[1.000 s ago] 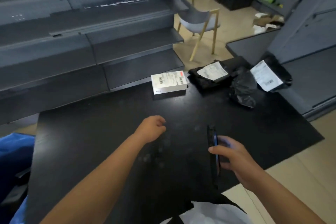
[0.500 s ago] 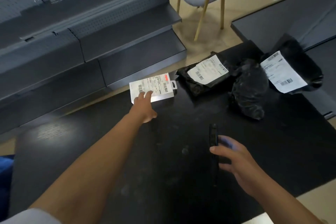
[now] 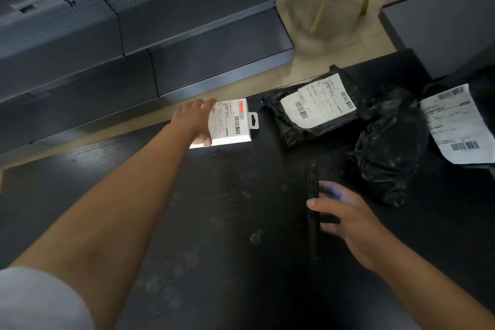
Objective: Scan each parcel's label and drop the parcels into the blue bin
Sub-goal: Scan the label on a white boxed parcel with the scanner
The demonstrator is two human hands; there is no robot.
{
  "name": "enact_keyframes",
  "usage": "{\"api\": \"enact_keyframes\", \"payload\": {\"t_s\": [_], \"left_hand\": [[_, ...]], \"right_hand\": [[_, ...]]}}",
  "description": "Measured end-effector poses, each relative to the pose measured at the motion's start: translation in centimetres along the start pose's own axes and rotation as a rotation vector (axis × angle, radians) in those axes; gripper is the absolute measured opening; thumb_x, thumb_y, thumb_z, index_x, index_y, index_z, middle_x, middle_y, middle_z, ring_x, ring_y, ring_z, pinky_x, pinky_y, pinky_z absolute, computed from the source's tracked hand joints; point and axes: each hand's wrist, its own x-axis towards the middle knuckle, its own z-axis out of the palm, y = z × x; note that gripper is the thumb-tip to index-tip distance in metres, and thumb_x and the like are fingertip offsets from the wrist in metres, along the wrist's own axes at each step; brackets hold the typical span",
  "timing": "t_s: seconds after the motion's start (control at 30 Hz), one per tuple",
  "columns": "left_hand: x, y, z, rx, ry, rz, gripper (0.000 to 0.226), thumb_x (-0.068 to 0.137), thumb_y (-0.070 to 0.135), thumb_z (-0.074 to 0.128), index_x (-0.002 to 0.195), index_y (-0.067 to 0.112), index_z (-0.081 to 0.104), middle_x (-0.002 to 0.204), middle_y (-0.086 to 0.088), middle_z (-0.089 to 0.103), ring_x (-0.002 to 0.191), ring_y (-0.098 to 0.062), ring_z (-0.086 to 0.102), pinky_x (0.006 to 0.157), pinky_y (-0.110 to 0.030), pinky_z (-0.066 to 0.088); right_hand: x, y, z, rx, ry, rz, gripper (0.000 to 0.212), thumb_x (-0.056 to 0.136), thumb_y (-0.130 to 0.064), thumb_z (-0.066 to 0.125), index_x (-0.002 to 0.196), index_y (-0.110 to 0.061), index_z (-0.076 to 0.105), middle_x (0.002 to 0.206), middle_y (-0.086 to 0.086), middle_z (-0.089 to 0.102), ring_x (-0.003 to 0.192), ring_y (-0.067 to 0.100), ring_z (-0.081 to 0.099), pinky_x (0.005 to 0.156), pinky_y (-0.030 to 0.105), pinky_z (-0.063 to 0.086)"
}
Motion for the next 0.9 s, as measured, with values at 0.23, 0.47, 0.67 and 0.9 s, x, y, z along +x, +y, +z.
{"api": "enact_keyframes", "payload": {"t_s": [0.23,0.47,0.67,0.9], "left_hand": [[-6.3,0.5,1.8,-0.411,0.061,-0.287,0.109,0.062,0.046,0.09,0.149,0.022,0.029,0.143,-0.013,0.04,0.135,-0.036,0.035,0.102,-0.05,0.042],[-20.7,1.0,8.8,-0.738,0.112,-0.847,0.108,0.068,0.066,0.078,0.15,0.017,0.026,0.146,-0.013,0.038,0.136,-0.037,0.036,0.108,-0.055,0.034],[-28.9,2.4,15.1,-0.995,0.045,-1.27,0.107,0.064,0.069,0.081,0.144,0.017,0.03,0.142,-0.012,0.04,0.133,-0.035,0.037,0.109,-0.052,0.033],[-33.2,3.2,19.8,-1.003,0.002,-1.289,0.115,0.061,0.077,0.077,0.146,0.022,0.022,0.143,-0.008,0.036,0.134,-0.032,0.036,0.111,-0.055,0.037]], "right_hand": [[1.2,0.8,-0.3,-0.009,-0.037,0.031,0.063,0.065,-0.031,0.08,0.126,-0.02,0.067,0.119,0.012,0.072,0.105,0.028,0.073,0.089,0.047,0.06],[1.4,2.1,2.2,-0.065,-0.128,0.099,0.069,0.065,-0.031,0.079,0.131,-0.019,0.063,0.118,0.013,0.07,0.102,0.028,0.072,0.086,0.045,0.058],[0.2,3.8,6.3,-0.183,-0.261,0.146,0.044,0.086,-0.018,0.075,0.129,-0.019,0.064,0.117,0.012,0.072,0.098,0.025,0.073,0.077,0.039,0.056],[-1.8,6.5,10.2,-0.305,-0.341,0.165,0.048,0.088,-0.016,0.075,0.133,-0.02,0.061,0.121,0.007,0.069,0.108,0.025,0.07,0.093,0.046,0.057]]}}
